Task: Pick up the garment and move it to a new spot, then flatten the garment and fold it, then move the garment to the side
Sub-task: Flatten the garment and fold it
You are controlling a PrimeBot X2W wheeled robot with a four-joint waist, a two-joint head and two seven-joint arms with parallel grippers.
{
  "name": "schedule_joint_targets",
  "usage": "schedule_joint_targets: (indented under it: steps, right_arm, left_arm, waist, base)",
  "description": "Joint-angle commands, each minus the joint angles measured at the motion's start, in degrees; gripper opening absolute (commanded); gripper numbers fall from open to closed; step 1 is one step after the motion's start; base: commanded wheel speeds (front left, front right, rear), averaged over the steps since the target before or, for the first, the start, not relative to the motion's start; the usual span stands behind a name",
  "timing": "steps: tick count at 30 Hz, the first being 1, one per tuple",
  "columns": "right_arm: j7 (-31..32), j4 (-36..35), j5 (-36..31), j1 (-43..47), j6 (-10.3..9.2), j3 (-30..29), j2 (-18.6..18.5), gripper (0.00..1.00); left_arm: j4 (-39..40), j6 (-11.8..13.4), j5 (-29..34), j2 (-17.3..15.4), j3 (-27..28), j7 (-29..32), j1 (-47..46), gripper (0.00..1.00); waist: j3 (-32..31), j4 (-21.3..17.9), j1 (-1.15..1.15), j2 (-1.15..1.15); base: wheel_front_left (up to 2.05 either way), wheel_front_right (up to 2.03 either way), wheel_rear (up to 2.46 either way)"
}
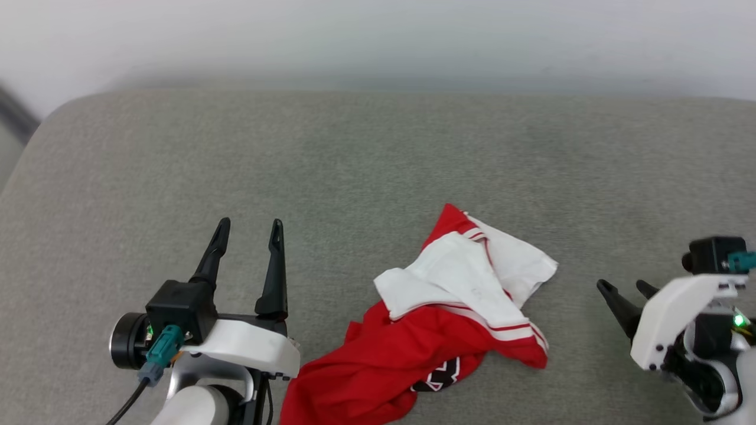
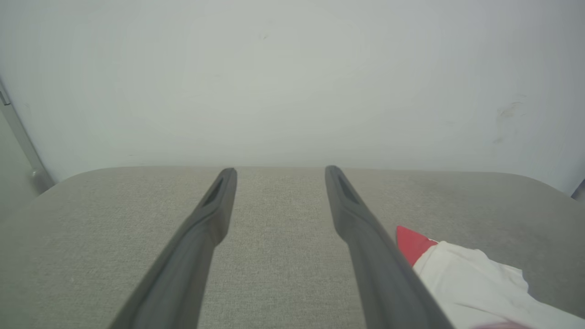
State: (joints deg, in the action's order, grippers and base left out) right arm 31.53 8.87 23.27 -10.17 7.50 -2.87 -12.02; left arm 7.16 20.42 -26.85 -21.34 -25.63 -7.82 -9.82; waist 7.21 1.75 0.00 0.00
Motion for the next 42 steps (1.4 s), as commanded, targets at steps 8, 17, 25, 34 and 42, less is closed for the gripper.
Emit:
schedule_joint_targets:
  steps: [8, 17, 25, 34, 42]
  right_arm:
    - [8.32, 10.58, 4.50, -12.25, -0.02, 7.30, -3.28, 1.00]
    - [14.69, 24.93, 7.83, -14.67, -0.04, 13.71, -2.98, 0.01]
    - [9.98, 18.36, 7.82, -18.97, -0.03, 14.71, -7.80, 0.00]
    - [11.25, 4.51, 5.02, -11.37, -0.03, 1.55, -10.83, 0.00]
    - [11.50, 5.94, 1.31, 3.51, -0.02, -13.61, -2.62, 0.00]
  left_arm:
    - [0.06, -0.95, 0.81, 1.67, -1.65, -1.54, -3.03, 1.00]
    - [-2.94, -1.78, -0.46, 3.22, -2.19, -2.68, -3.74, 1.00]
    - [-3.62, -1.03, -1.02, 2.54, -1.28, -3.00, -2.20, 1.00]
    - [-3.33, -0.21, -1.60, 1.78, -0.94, -2.37, -0.50, 1.00]
    - [-3.27, 0.30, -2.24, 1.33, -0.86, -1.74, 0.88, 1.00]
  waist:
    - [5.14, 5.99, 0.00, 0.00]
    - [5.83, 7.48, 0.00, 0.00]
    - [4.58, 5.22, 0.00, 0.00]
    - [2.62, 1.26, 0.00, 0.00]
    - [1.68, -0.29, 0.00, 0.00]
  base:
    - [0.00, 0.00, 0.00]
    - [0.00, 0.00, 0.00]
    - [0.00, 0.00, 0.00]
    - [0.00, 0.00, 0.00]
    - [0.00, 0.00, 0.00]
